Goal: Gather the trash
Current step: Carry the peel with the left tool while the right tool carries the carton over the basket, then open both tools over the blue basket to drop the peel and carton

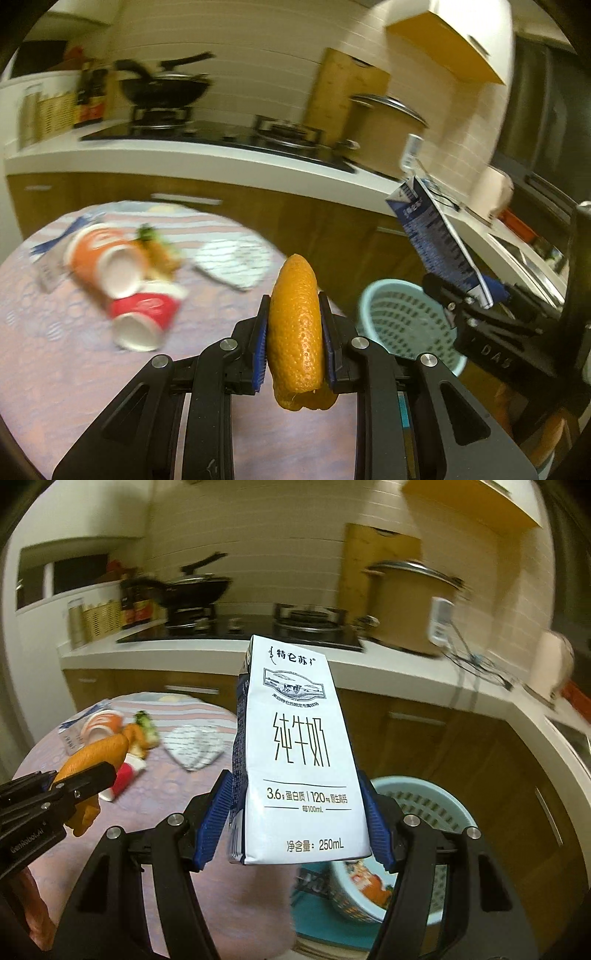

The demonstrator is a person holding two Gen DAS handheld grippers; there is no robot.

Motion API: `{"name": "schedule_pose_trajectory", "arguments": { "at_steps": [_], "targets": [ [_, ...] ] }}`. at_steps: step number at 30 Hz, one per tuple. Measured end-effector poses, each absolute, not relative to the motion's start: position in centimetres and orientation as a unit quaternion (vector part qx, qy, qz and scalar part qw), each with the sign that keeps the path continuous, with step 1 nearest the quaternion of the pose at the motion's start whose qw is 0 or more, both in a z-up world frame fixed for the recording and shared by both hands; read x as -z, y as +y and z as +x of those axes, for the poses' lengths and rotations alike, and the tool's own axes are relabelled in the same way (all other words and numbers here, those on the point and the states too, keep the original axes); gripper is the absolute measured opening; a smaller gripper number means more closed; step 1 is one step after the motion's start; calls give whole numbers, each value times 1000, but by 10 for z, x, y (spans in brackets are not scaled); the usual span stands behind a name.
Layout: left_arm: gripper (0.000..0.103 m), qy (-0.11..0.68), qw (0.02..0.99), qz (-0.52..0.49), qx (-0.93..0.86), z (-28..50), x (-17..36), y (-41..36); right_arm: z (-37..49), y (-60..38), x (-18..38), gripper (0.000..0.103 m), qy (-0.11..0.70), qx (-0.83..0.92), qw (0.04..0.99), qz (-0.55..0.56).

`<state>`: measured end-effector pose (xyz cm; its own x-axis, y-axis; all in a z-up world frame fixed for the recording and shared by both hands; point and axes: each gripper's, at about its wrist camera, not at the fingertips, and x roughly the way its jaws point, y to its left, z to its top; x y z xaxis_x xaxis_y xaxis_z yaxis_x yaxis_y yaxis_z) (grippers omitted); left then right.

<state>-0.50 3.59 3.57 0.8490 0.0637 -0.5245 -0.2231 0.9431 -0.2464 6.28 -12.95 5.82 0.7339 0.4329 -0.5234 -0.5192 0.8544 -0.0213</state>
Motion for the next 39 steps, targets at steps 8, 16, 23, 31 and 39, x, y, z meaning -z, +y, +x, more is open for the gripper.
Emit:
{"name": "schedule_pose_trajectory", "arguments": {
  "at_steps": [8,16,23,31,39],
  "targets": [
    [22,297,945,-134,16,68,-23,-31,106,-207,-26,62,308,-187,932,-42],
    [22,367,913,-152,97,139,18,-75,157,-261,35,62,397,-148,906,4],
    [26,396,899,-141,123,173,42,-101,181,-274,76,63,450,-132,883,20],
    [59,392,903,-134,109,173,43,-98,191,-283,93,63,470,-136,871,44],
    [59,383,906,-151,96,157,33,-80,180,-279,78,63,454,-140,879,47]
  ]
}}
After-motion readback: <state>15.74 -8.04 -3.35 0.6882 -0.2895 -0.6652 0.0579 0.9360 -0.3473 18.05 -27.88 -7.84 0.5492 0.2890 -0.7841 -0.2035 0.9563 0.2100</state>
